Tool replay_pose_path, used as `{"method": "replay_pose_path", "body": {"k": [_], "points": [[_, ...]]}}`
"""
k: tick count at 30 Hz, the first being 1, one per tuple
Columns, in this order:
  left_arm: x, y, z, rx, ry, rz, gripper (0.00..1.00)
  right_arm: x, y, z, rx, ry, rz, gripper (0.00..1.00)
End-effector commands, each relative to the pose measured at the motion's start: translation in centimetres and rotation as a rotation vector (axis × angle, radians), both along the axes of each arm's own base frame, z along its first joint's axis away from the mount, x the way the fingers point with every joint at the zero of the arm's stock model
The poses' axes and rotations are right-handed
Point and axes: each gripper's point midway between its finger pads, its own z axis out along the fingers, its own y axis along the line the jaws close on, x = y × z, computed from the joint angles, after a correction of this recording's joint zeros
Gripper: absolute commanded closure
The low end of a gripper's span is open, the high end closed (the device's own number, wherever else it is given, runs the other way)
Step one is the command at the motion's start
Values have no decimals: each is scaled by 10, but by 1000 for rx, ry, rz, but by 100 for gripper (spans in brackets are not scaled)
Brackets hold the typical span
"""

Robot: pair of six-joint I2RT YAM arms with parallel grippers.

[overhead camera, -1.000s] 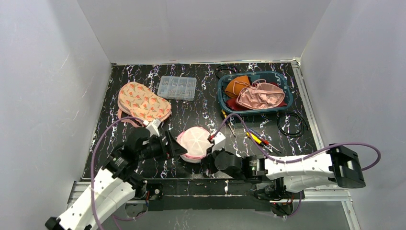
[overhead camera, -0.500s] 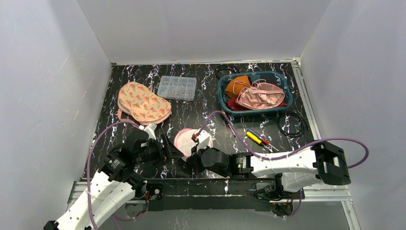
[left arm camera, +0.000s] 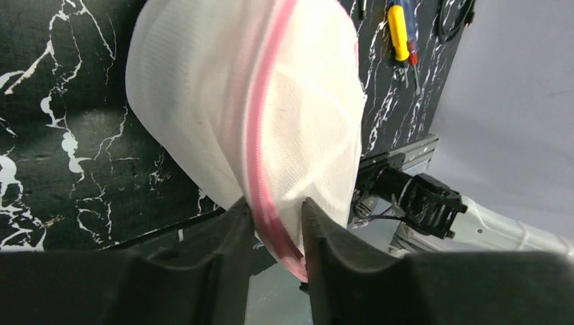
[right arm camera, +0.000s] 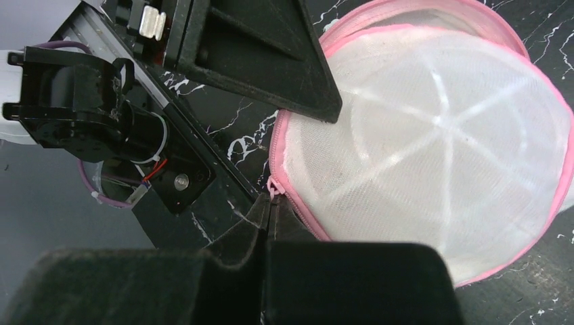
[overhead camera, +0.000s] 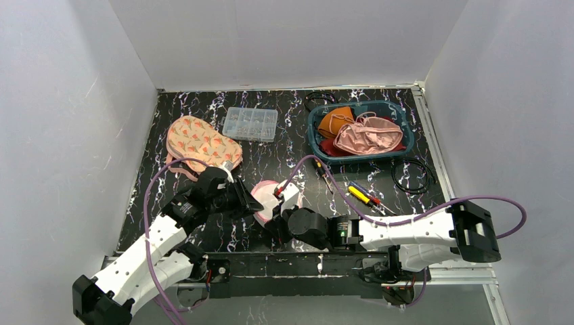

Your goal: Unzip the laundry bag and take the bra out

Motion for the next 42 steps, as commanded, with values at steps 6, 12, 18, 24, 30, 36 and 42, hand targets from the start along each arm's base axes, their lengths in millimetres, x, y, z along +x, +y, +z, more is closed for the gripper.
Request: {"method": "replay_pose_path", "body": {"k": [6,12,18,24,30,36,42], "points": [[16,13,5,53,-74,79,100,8,-17,18,42,-30,-47,99],[21,25,6,82,-87,154,100,12,-36,12,20,-21,-94,99],[22,27,6,67,-90,194,100,16,-54,3,11,-9,-138,99],[22,19,14,16,-105,170,86,21,-59,2,10,-25,-171,99],[2,12,28,-34,-84,76,32,23,-56,4,4,-38,-168,99],[-26,3,41,-146,-30,5,16,21,-52,5,13,-36,-153,99],[-35,-10,51,-261,28,1,14,18,-44,6,15,-32,-133,99]]}}
